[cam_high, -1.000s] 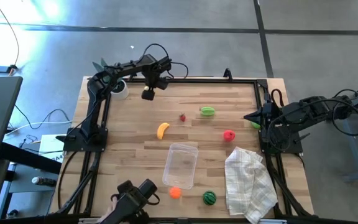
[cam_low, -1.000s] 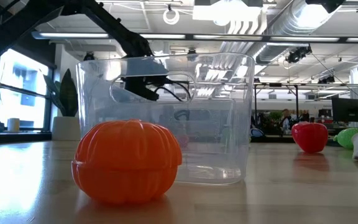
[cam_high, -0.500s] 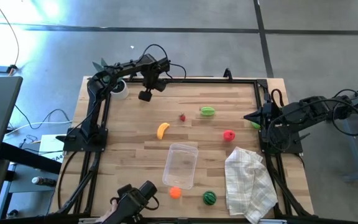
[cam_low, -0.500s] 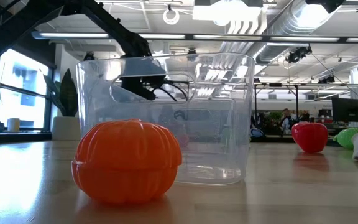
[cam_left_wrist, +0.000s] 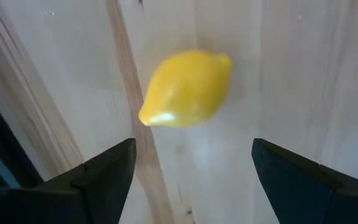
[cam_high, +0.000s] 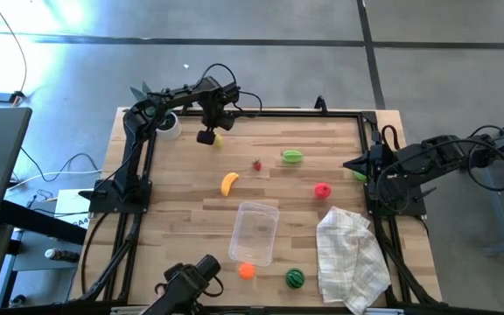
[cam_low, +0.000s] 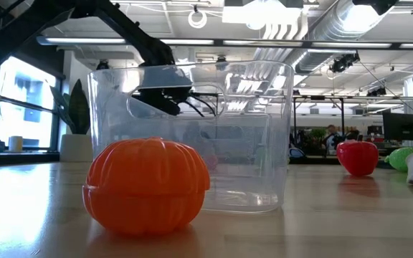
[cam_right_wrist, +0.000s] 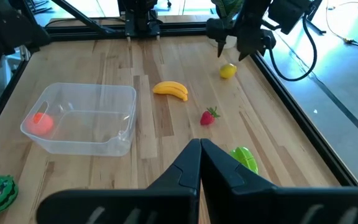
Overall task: Pick and placing Produce into tupperware
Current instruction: Put the lemon into the transparent bin
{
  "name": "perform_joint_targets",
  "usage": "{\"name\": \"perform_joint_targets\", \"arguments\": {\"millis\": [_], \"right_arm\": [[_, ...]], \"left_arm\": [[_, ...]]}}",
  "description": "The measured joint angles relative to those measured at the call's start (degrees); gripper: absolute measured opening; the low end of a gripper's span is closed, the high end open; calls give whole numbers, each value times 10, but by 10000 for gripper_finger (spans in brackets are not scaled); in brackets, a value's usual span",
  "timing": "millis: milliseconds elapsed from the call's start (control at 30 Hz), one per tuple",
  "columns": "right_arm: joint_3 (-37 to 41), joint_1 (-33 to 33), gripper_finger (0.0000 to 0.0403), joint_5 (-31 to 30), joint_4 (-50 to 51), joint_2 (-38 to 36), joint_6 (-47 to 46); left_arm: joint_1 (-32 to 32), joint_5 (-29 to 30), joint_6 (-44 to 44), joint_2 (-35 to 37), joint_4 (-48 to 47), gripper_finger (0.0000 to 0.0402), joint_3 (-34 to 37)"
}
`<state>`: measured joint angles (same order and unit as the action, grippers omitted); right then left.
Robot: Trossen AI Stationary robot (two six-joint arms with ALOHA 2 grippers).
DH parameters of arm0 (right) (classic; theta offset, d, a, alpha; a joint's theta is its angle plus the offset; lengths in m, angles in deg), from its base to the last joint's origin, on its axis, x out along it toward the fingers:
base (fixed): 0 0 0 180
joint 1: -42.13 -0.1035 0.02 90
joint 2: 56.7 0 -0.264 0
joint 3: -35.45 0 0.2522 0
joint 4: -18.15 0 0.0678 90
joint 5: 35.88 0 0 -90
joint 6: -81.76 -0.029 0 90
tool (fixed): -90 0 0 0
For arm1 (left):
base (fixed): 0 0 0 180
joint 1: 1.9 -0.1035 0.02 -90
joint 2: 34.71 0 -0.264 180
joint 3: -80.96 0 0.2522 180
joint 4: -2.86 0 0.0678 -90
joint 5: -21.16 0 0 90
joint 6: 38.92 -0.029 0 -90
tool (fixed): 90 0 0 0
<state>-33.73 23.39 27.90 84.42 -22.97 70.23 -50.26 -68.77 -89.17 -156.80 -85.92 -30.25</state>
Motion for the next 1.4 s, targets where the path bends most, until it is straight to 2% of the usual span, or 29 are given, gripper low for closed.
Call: {"name": "perform_joint_targets", "arguments": {"millis": [167,733,900,1167,1400], "right_arm": [[0,0,0,0,0,0,0],[0,0,0,0,0,0,0],[0,0,0,0,0,0,0],[0,0,0,0,0,0,0],[0,0,0,0,0,0,0]], "left_arm": [[1,3,23,-11,18,310,0],[4,36,-111,-10,88,310,-20],[4,30,-111,-10,153,310,-20],[4,53,-109,-38,128,310,-20],[13,42,-95,-47,148,310,-20]]}}
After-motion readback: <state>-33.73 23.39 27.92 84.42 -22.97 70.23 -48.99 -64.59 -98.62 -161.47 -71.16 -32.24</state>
